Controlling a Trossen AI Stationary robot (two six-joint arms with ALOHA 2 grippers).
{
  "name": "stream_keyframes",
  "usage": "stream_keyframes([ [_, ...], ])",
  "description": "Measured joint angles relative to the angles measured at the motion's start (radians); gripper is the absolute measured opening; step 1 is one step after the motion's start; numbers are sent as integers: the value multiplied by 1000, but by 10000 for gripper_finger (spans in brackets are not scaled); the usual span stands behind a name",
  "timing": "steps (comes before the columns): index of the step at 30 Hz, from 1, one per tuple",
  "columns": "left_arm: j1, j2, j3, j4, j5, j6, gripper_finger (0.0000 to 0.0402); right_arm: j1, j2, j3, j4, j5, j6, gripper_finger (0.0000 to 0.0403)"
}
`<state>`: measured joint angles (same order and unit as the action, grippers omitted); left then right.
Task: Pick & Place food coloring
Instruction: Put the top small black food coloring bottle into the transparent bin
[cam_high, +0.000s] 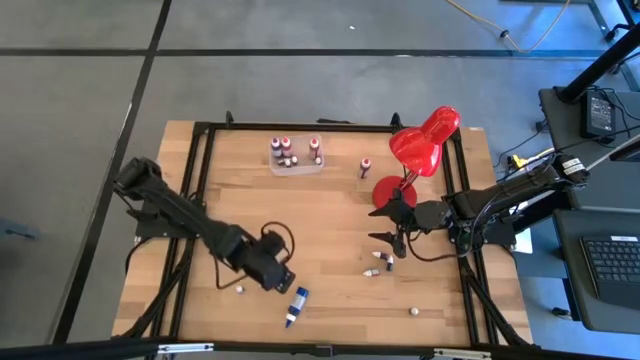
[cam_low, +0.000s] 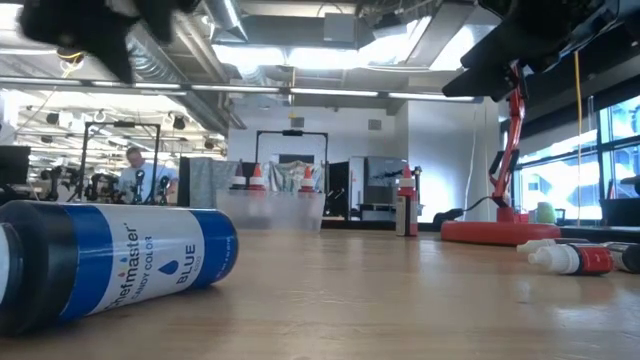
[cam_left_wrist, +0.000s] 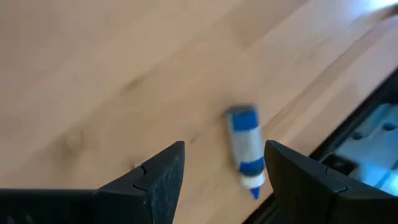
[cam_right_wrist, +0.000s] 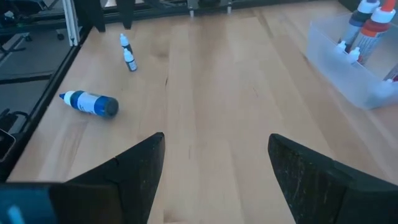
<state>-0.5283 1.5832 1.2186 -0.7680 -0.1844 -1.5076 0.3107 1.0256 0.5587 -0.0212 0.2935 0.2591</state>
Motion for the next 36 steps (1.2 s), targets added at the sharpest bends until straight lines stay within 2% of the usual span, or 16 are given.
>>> stream_keyframes([
  [7,-20,133,0,-53,133,-88,213,0,0,0,0,1,-9,289],
  [15,-20,229,2,-83,201,-95,212,0,0,0,0,1,-10,289],
  [21,-28,248,1,-147,237,-95,212,0,0,0,0,1,-8,289],
  [26,-39,249,1,-114,272,-78,212,0,0,0,-3,1,-7,289],
  [36,-47,249,1,-92,270,-36,213,0,0,0,-3,1,-9,289],
])
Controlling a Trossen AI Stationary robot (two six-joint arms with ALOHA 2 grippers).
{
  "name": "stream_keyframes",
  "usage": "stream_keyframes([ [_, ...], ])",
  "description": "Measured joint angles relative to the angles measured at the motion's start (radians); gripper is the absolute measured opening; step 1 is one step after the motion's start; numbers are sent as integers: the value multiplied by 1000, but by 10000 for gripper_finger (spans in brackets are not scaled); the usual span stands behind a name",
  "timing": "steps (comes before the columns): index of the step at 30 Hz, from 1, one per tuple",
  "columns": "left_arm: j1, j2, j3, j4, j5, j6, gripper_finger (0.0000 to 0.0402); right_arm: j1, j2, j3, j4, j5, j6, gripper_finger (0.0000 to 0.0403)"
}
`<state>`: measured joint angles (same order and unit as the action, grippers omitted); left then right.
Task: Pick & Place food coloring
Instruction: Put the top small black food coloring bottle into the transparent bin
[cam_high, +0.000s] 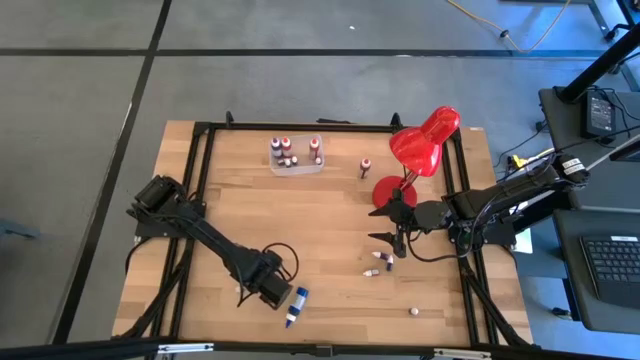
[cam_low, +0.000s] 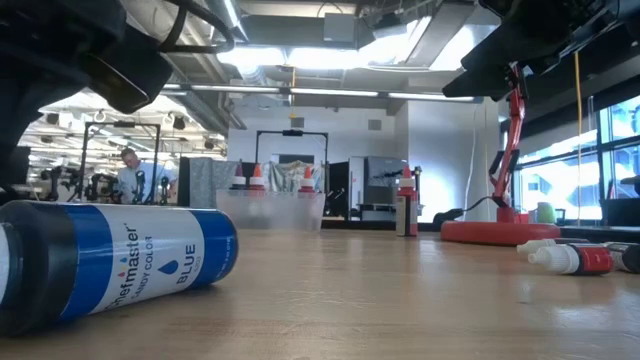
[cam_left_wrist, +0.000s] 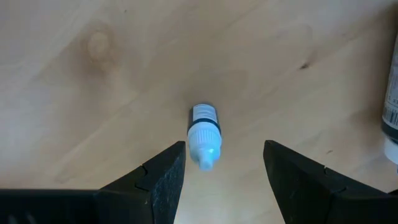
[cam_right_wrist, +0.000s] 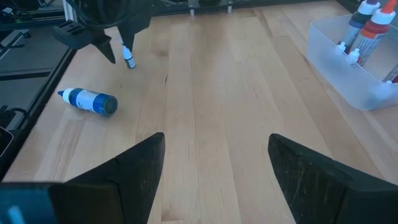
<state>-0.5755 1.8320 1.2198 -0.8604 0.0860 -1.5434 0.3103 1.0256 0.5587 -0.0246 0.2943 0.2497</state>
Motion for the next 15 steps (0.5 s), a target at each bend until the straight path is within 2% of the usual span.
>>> stream_keyframes([
  [7,0,2,0,-4,-16,47,209,0,0,0,0,0,0,289],
  [15,-1,40,0,-13,-15,45,165,0,0,0,-3,0,0,289],
])
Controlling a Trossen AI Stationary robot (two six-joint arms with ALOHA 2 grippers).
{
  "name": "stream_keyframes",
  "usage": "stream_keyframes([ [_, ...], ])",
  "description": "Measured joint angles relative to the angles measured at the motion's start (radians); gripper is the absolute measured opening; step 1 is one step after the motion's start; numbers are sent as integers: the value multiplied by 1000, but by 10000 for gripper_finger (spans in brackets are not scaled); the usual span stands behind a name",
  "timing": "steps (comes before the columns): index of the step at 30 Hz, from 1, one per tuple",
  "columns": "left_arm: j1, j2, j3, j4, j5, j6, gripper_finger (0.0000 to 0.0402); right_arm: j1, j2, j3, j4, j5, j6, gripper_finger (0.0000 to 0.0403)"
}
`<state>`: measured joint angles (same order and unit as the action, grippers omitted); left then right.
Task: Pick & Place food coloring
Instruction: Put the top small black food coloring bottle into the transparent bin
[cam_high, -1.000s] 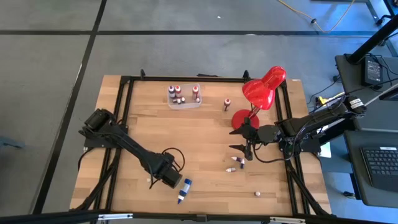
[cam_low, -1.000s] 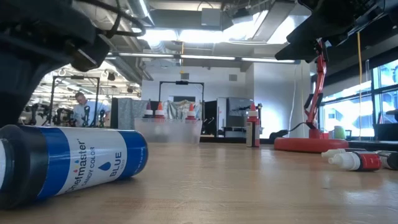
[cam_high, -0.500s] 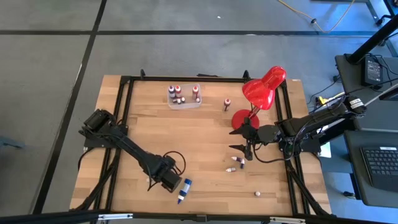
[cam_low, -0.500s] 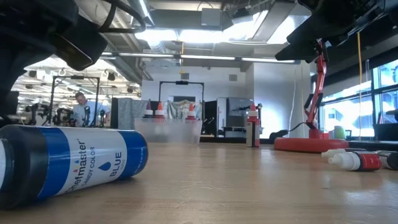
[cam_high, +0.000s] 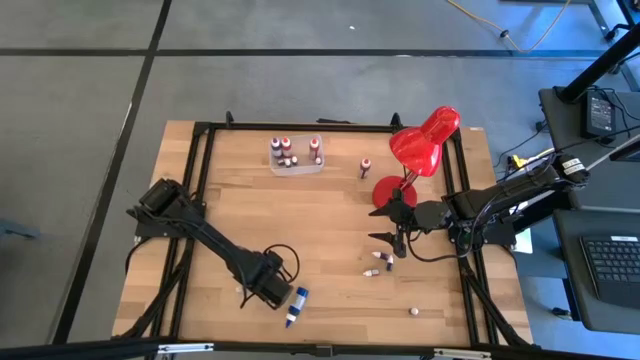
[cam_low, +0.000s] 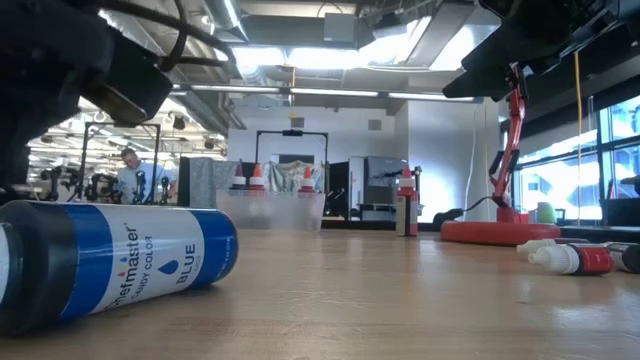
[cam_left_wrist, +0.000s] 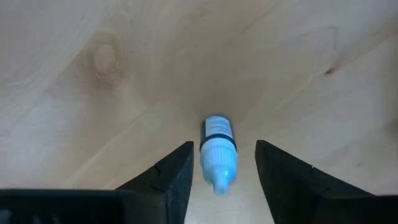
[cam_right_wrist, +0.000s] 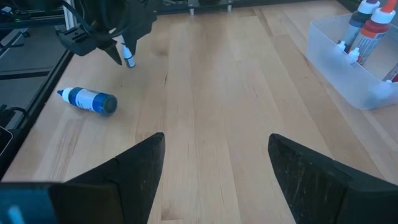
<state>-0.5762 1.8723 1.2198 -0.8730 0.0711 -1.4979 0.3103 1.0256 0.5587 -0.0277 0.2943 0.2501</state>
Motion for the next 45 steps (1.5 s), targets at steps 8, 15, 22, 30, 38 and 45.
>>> stream_keyframes([
  [8,2,7,0,0,1,-1,95,0,0,0,-1,0,-19,289],
  [15,60,1,28,-45,-1,121,69,0,0,0,-1,0,-43,289],
  [22,293,-78,135,-153,-138,534,70,0,0,0,0,17,-106,289],
  [30,699,-117,317,-256,-297,1029,70,0,-1,0,1,123,-71,289],
  [38,976,-81,322,-176,-262,1197,71,0,-1,0,3,152,-44,289],
  [45,1018,11,322,-74,-255,1239,72,0,0,0,2,260,-41,289],
])
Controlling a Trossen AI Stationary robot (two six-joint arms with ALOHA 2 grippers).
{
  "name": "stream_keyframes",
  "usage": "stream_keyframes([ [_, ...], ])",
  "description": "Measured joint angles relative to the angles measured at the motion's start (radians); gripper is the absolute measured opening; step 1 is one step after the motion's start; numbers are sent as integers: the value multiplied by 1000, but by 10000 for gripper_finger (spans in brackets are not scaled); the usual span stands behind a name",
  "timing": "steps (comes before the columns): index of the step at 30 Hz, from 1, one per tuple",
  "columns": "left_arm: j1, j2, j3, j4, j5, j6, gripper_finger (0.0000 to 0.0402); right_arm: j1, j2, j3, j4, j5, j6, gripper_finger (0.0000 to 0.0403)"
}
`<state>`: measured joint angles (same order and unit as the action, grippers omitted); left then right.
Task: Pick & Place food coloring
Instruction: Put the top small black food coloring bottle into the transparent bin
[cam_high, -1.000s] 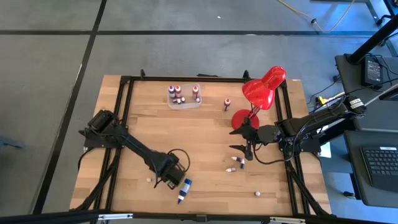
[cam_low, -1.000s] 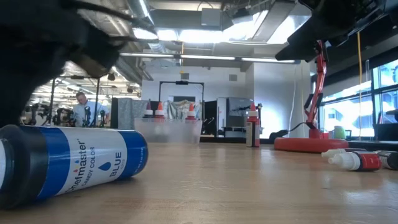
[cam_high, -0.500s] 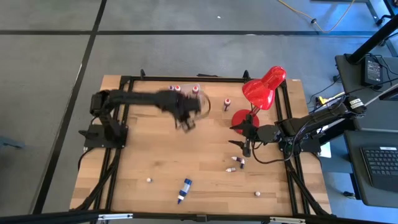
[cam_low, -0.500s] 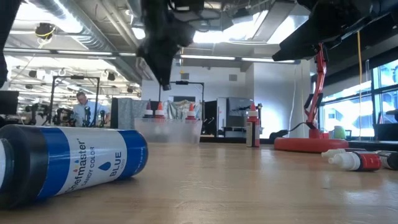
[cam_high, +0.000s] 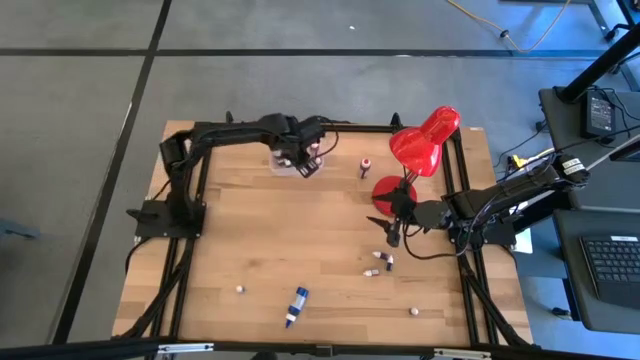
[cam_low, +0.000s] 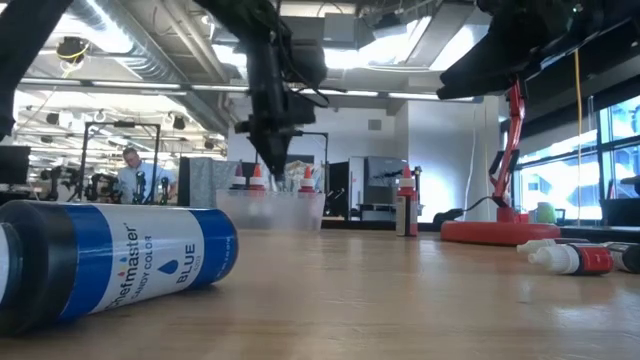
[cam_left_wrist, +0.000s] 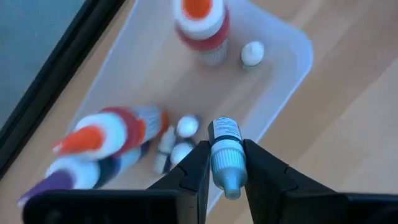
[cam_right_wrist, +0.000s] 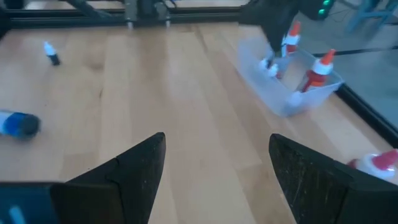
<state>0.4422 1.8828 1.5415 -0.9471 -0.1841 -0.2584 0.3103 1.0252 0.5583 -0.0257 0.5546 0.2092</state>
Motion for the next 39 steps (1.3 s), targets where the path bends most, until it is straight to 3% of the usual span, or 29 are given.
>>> stream_keyframes([
  [7,-4,60,0,29,-17,-26,74,0,0,0,-8,4,22,289],
  [23,-14,147,1,57,-27,-286,82,0,0,0,-23,2,24,289],
  [39,-13,147,1,57,-29,-305,84,0,0,0,-25,2,21,289],
])
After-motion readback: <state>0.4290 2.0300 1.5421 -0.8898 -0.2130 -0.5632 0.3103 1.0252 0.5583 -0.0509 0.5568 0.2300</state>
